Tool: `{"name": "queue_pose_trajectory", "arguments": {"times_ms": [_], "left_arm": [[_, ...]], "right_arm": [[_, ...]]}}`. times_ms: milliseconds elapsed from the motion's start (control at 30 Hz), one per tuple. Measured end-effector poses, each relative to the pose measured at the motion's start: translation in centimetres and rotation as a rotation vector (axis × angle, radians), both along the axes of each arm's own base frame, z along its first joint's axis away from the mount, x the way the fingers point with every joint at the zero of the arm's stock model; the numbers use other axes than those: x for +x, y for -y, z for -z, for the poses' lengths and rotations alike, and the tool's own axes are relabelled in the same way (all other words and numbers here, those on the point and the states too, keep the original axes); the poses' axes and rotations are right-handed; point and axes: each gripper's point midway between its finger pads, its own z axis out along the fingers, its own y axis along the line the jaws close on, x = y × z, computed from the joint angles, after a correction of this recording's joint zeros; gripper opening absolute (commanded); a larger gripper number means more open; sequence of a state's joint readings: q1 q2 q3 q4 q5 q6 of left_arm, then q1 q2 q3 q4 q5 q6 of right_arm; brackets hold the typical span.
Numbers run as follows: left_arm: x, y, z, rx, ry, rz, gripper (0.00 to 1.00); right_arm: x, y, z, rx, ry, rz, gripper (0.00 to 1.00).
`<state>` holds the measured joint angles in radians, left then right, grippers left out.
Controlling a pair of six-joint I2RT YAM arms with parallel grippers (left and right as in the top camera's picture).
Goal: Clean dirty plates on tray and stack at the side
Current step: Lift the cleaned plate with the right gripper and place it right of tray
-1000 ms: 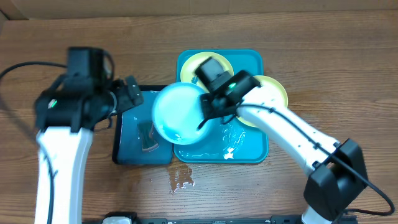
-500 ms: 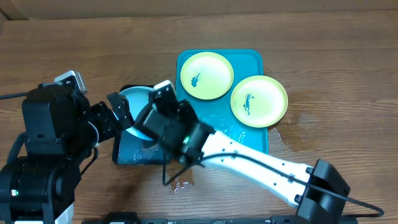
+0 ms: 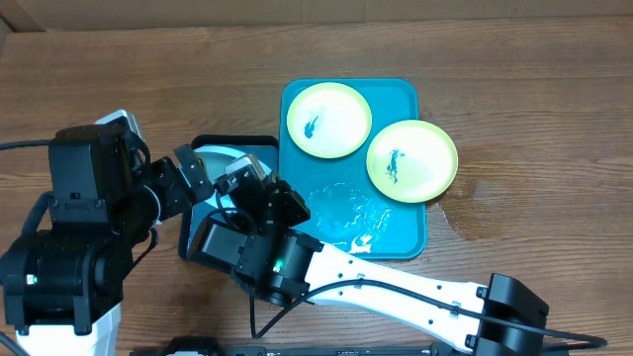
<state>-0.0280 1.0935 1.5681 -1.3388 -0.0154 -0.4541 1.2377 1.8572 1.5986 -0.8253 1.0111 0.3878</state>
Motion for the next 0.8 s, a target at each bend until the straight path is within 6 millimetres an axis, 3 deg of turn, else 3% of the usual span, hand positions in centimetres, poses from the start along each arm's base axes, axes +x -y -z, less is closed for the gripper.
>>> {"name": "queue_pose_trajectory", "arguments": {"times_ms": [333, 800], "left_arm": [[-1.9, -3.4, -2.0, 0.043, 0.095, -0.238, 1.0], [-2.3, -4.1, -1.7, 0.07, 0.079, -0.272, 1.0]], "right_arm": [[0.0, 0.6, 0.0, -0.036, 0.008, 0.011, 0.04], [0.0, 0.6, -0.1, -0.034, 0.012, 0.013, 0.04]]}}
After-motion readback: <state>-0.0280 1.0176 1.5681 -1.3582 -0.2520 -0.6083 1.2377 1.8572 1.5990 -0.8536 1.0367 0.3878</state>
